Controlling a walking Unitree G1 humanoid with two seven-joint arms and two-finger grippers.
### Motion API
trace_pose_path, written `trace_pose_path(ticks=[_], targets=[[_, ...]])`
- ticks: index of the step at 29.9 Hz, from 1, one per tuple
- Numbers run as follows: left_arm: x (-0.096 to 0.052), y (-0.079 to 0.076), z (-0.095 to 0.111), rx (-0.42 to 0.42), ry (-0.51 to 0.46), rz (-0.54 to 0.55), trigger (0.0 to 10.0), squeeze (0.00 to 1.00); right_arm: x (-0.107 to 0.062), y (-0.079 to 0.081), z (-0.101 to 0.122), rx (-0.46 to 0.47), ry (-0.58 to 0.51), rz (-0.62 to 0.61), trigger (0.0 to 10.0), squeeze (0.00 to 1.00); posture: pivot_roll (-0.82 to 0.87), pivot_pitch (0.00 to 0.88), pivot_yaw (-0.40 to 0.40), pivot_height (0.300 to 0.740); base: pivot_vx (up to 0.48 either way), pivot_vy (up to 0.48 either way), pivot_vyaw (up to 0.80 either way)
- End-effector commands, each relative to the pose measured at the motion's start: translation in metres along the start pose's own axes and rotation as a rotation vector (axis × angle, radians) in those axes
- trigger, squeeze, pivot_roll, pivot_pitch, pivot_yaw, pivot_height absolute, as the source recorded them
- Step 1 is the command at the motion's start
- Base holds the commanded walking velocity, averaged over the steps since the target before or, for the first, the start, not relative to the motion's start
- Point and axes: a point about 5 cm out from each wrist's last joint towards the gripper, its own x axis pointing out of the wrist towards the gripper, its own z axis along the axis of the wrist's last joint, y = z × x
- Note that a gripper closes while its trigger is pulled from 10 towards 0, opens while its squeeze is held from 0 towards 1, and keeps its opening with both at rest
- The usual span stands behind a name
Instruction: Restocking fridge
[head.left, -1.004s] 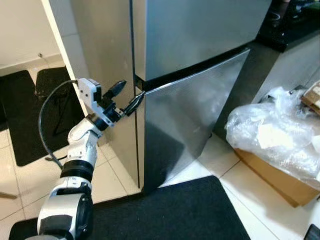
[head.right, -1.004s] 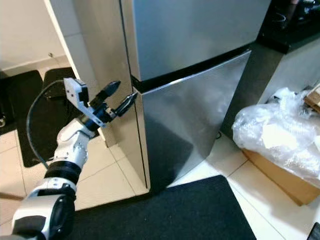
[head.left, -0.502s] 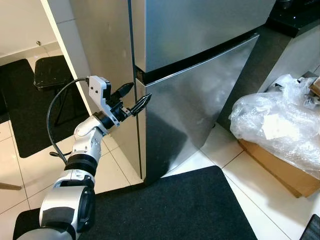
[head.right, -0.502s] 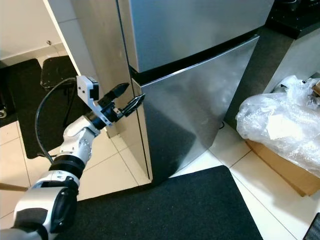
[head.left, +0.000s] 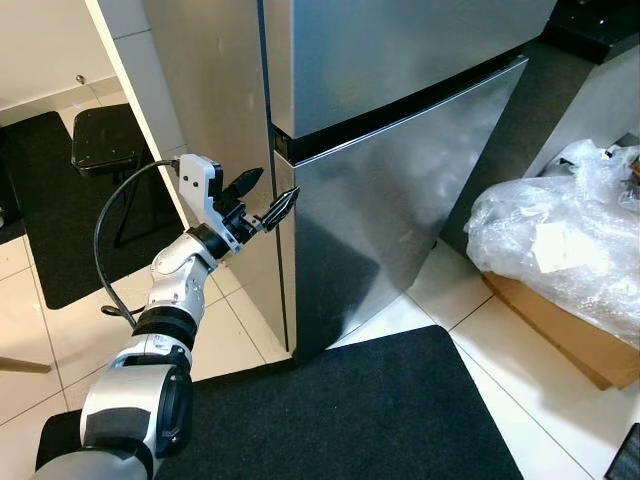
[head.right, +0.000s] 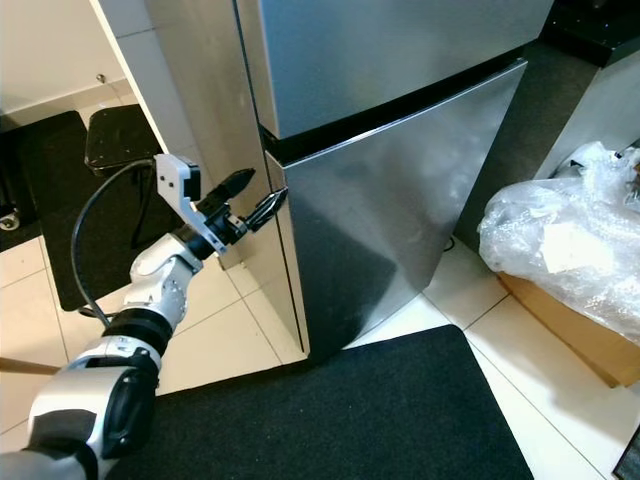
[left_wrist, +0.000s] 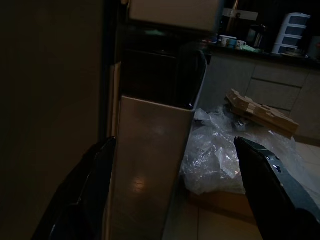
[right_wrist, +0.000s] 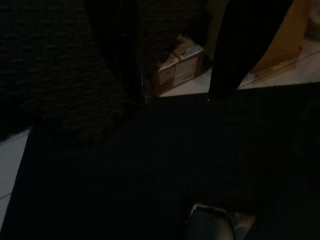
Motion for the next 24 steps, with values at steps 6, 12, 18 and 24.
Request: trace_pose_path(ticks=[6, 12, 18, 24], targets=[[0.005, -0.004, -0.006, -0.008, 0.025, 0.008, 10.0, 0.0, -0.002, 0.001, -0.017, 0.033, 0.028, -0.003, 10.0, 0.0, -0.07, 0.212, 0.049, 0.74, 0.0, 0.0, 0.0], [0.009, -0.005, -0.006, -0.01, 0.032, 0.008, 10.0, 0.0, -0.002, 0.001, -0.019, 0.034, 0.032, -0.003, 10.0, 0.0, -0.08, 0.215, 0.052, 0.74, 0.0, 0.0, 0.0], [0.013, -0.005, -0.004, 0.005, 0.036, 0.02, 10.0, 0.0, -0.002, 0.0, -0.017, 0.035, 0.022, -0.005, 10.0, 0.0, -0.08, 0.214, 0.054, 0.74, 0.0, 0.0, 0.0], [0.014, -0.003, -0.004, 0.02, 0.042, 0.049, 10.0, 0.0, -0.002, -0.001, -0.017, 0.036, 0.017, -0.006, 10.0, 0.0, -0.08, 0.216, 0.054, 0.74, 0.0, 0.0, 0.0]])
